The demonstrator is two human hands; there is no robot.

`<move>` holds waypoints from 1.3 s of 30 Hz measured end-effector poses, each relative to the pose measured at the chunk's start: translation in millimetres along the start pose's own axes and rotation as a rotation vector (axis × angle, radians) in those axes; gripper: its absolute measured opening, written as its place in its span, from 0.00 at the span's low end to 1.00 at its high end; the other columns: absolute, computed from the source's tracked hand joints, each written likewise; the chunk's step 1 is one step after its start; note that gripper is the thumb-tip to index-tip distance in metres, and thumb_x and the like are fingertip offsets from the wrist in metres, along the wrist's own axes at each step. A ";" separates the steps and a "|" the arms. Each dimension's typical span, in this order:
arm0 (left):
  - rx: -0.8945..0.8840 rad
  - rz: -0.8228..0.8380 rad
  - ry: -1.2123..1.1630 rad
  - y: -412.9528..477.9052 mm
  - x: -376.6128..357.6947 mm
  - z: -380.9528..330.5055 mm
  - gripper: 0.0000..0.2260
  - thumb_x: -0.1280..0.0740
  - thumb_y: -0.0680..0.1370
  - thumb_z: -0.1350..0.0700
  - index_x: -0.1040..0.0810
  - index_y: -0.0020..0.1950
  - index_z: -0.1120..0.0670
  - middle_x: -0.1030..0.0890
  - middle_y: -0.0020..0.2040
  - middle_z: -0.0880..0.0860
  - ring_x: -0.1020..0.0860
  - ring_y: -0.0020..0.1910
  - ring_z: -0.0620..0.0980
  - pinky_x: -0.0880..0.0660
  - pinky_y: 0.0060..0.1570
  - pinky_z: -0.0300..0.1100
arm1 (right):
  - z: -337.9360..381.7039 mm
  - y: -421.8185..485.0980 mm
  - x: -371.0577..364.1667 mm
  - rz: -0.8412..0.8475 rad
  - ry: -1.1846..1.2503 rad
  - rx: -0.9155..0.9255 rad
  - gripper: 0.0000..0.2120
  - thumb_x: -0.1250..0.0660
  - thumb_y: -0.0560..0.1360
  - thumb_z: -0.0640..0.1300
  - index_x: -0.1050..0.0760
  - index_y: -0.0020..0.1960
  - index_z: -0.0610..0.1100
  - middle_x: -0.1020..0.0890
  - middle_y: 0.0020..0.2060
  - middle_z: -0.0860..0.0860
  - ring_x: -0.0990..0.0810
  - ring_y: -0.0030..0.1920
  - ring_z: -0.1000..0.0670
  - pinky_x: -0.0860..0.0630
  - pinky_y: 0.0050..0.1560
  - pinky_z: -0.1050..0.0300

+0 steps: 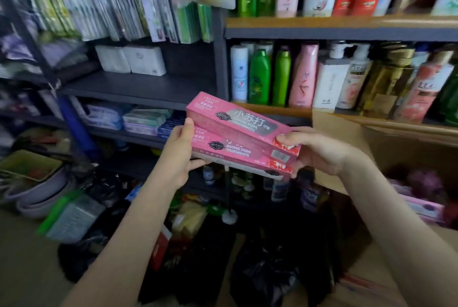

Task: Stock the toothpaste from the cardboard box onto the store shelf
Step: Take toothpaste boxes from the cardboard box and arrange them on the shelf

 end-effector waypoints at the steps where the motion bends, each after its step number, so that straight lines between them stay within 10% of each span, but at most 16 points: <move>1: 0.004 -0.017 -0.003 7.5 16.6 -0.1 0.13 0.44 0.82 0.42 0.28 0.56 0.49 0.18 0.55 0.52 0.18 0.52 0.51 0.20 0.44 0.49 | 2.4 13.4 -7.3 -0.020 0.001 0.017 0.15 0.31 0.67 0.45 0.19 0.53 0.43 0.17 0.37 0.44 0.19 0.34 0.49 0.22 0.29 0.56; 10: 0.009 -0.175 -0.053 58.2 116.7 12.6 0.09 0.43 0.83 0.44 0.29 0.53 0.48 0.20 0.54 0.54 0.19 0.49 0.52 0.21 0.36 0.43 | 13.3 107.8 -34.3 -0.092 0.241 0.216 0.31 0.24 0.62 0.55 0.21 0.61 0.43 0.19 0.57 0.42 0.21 0.55 0.45 0.27 0.60 0.51; 17: -0.023 -0.228 -0.121 110.2 141.4 -6.7 0.11 0.44 0.83 0.46 0.30 0.60 0.51 0.19 0.54 0.53 0.18 0.50 0.50 0.21 0.36 0.43 | 14.9 183.7 -60.2 -0.067 0.162 0.207 0.17 0.27 0.65 0.43 0.20 0.54 0.42 0.16 0.44 0.45 0.17 0.40 0.49 0.23 0.36 0.62; 28: -0.063 -0.195 -0.125 218.3 184.3 -39.9 0.15 0.46 0.83 0.43 0.31 0.63 0.51 0.20 0.57 0.54 0.19 0.52 0.51 0.21 0.40 0.44 | 6.7 299.0 -71.3 -0.169 0.201 -0.029 0.24 0.28 0.68 0.52 0.26 0.61 0.46 0.17 0.54 0.45 0.19 0.55 0.47 0.20 0.53 0.45; 35: 0.014 0.086 -0.017 321.3 188.2 -55.3 0.34 0.51 0.73 0.29 0.25 0.62 0.52 0.17 0.53 0.54 0.20 0.54 0.53 0.28 0.58 0.49 | 12.1 360.2 -53.4 -0.432 0.046 0.072 0.24 0.27 0.71 0.49 0.30 0.64 0.47 0.20 0.57 0.46 0.18 0.53 0.49 0.21 0.51 0.57; 39: 0.079 0.230 0.103 391.0 188.8 -40.0 0.48 0.36 0.60 0.22 0.31 0.69 0.53 0.19 0.61 0.54 0.21 0.60 0.52 0.31 0.66 0.52 | 10.5 406.2 -45.3 -0.476 -0.178 0.096 0.24 0.27 0.72 0.50 0.31 0.65 0.55 0.21 0.55 0.53 0.19 0.49 0.54 0.23 0.47 0.63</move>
Point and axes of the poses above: each hand's wrist, its own y-axis towards the middle knuckle, its own x-axis out of the back of the hand, z = x × y, the point moved 8 cm from there along y, towards the middle knuckle
